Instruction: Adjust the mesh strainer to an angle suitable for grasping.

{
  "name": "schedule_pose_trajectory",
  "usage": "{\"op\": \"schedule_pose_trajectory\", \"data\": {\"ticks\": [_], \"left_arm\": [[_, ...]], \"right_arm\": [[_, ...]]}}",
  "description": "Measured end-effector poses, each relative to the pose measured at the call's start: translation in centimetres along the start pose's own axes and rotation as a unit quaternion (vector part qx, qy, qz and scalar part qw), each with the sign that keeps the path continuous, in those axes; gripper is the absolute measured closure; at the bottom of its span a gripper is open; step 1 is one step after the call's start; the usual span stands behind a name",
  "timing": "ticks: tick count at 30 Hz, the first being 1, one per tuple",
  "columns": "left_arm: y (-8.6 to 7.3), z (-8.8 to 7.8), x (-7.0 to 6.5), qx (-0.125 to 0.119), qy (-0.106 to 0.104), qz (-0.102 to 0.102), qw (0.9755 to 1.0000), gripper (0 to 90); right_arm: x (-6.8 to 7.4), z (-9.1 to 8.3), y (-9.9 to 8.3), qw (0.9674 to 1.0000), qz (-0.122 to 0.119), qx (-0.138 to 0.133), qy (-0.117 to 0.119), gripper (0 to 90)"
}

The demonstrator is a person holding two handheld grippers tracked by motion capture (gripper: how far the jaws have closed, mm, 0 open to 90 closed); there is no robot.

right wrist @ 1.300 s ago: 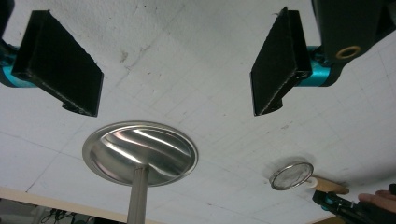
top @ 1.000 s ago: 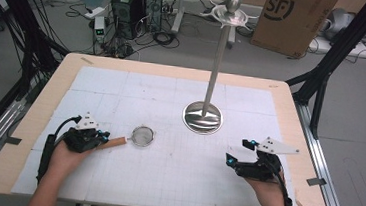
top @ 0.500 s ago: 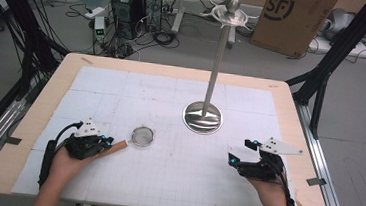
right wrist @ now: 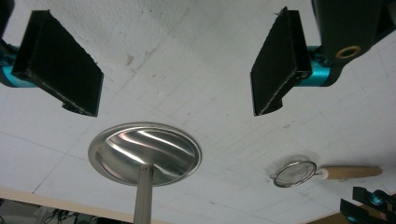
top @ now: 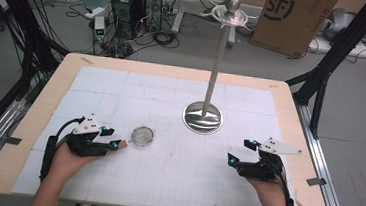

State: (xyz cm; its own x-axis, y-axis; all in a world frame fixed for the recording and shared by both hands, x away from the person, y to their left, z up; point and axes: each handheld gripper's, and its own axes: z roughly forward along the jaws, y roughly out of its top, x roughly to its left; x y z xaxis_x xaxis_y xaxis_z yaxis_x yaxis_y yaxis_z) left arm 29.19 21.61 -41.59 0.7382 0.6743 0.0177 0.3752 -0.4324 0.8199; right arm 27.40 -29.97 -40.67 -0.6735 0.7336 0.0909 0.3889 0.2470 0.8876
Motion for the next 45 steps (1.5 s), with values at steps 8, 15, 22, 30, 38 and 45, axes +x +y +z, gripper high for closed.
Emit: {"op": "schedule_pose_trajectory", "data": {"ticks": [8,15,22,30,38,45], "left_arm": [[0.2,1.2,-0.2,0.037,-0.016,0.015,0.9991,48.1],[0.2,2.0,-0.3,0.066,-0.023,0.026,0.9972,47.8],[0.1,3.0,-0.3,0.109,-0.035,0.041,0.9925,54.3],[0.4,3.4,-0.9,0.119,-0.045,0.063,0.9898,67.6],[0.7,3.6,-1.6,0.12,-0.046,0.078,0.9887,68.0],[1.4,4.5,-2.6,0.119,-0.056,0.086,0.9875,68.0]], "right_arm": [[0.0,0.0,0.0,1.0,0.002,0.001,0.001,16.1],[-0.1,0.0,-0.1,1.0,0.001,0.0,0.0,16.1],[-0.1,0.1,-0.1,1.0,0.002,0.001,0.0,16.1],[-0.2,0.1,-0.2,1.0,0.002,0.002,0.0,16.1],[-0.1,0.1,-0.1,1.0,0.003,0.002,0.002,16.1],[-0.1,0.2,-0.1,1.0,0.001,0.002,0.001,16.1]]}}
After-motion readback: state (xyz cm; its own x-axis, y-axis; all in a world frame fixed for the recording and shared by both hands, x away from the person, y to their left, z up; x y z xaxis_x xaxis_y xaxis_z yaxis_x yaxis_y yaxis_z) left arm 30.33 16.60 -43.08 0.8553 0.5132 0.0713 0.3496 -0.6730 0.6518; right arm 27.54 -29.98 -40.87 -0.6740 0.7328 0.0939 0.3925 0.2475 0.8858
